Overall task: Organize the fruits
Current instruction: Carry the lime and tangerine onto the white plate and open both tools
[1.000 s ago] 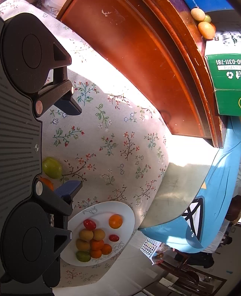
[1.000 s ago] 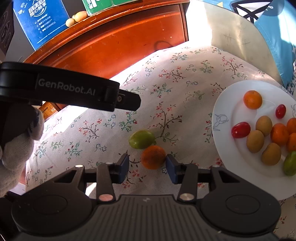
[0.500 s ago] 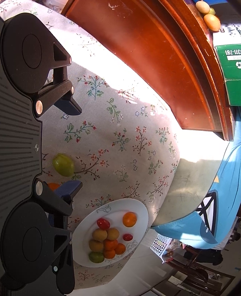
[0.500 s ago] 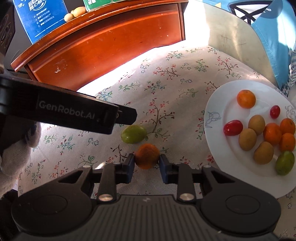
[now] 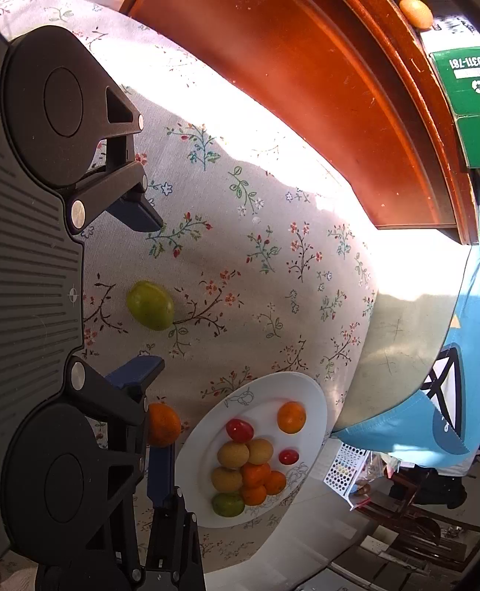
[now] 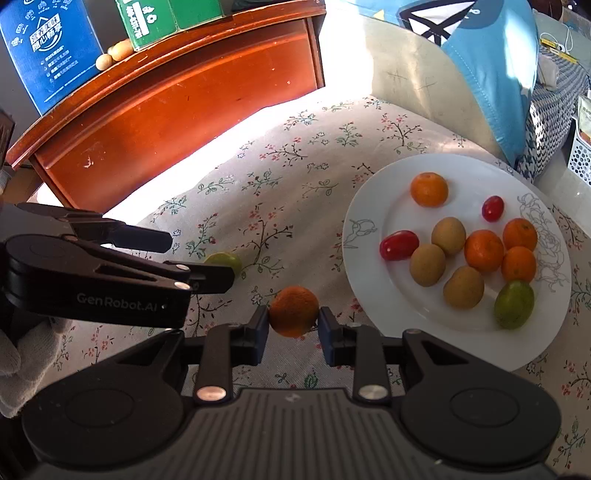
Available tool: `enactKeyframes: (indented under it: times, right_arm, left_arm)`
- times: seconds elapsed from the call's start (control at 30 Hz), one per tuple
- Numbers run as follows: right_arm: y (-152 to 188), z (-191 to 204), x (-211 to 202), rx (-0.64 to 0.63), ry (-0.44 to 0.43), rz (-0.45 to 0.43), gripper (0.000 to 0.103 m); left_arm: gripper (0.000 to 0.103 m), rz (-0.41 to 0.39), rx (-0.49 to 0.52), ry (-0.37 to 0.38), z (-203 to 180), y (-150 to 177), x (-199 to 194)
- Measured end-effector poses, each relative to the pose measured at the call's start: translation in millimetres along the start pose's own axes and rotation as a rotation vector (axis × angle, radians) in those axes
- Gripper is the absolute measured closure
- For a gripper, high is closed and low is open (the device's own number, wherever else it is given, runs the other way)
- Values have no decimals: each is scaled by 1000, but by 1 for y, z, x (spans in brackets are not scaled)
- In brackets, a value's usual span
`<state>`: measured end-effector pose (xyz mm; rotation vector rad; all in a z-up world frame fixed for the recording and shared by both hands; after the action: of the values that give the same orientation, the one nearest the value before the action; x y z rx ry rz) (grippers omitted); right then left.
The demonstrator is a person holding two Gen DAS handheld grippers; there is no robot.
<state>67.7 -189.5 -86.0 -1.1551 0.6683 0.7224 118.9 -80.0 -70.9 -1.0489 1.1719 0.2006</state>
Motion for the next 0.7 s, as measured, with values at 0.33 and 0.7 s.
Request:
enactKeyframes:
  times: [0.33, 0.7]
  right_arm:
    - [-4, -7, -5, 27, 3, -14, 74]
    - [-8, -11, -14, 45, -3, -36, 74]
  left_arm:
    - [58, 32, 20, -17, -5, 6, 14]
    - [75, 6, 42, -13, -18, -2, 15]
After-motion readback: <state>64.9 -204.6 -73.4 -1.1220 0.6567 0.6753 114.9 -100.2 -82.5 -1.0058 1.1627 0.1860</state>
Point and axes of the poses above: each gripper's, at about its wrist camera, not at the fingertips, and x roughly the way its jaws point, z to its left, y to its underside, the point moved 7 cm from there along x, roughly the way its jaws point, and after that the axes turned 8 degrees about x, right-handed, at the moved point
